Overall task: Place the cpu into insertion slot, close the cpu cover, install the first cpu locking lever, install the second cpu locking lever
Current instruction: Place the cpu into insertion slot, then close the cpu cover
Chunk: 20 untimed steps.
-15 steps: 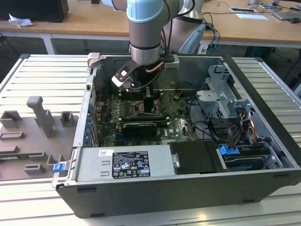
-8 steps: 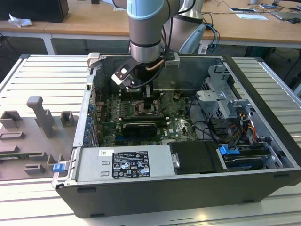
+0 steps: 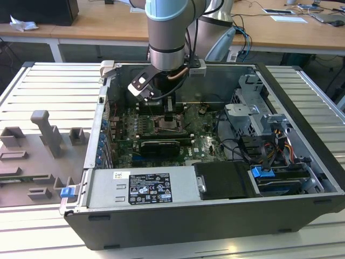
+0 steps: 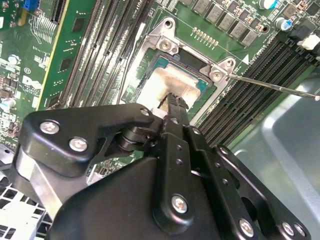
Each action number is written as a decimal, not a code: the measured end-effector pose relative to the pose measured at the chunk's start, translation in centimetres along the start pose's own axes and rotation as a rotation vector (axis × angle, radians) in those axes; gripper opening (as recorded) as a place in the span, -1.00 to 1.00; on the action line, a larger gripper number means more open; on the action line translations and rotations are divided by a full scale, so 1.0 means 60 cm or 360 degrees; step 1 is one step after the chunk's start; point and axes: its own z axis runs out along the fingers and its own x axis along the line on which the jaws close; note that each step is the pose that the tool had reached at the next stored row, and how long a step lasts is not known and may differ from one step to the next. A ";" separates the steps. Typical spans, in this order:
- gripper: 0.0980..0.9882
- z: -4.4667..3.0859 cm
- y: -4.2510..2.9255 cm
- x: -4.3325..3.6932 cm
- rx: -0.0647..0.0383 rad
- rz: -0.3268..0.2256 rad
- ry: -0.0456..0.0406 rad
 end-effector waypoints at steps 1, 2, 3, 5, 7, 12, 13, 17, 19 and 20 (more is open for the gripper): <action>-0.98 0.000 0.000 0.000 0.0000 0.0000 0.0000; -0.98 0.000 0.000 0.000 0.0000 0.0000 0.0000; -0.98 0.000 0.000 0.000 0.0000 0.0000 0.0000; -0.98 -0.003 0.000 0.000 0.0000 0.0000 -0.0001; -0.98 -0.005 0.001 0.000 0.0000 0.0000 0.0000; -0.98 -0.004 0.015 0.000 0.0002 0.0000 0.0000; -0.98 -0.006 0.015 0.000 0.0003 0.0000 0.0000; -0.98 -0.014 0.016 0.000 0.0002 0.0000 0.0000; -0.98 -0.023 0.017 0.000 0.0002 0.0000 0.0000; -0.98 -0.023 0.021 0.000 0.0003 0.0000 0.0000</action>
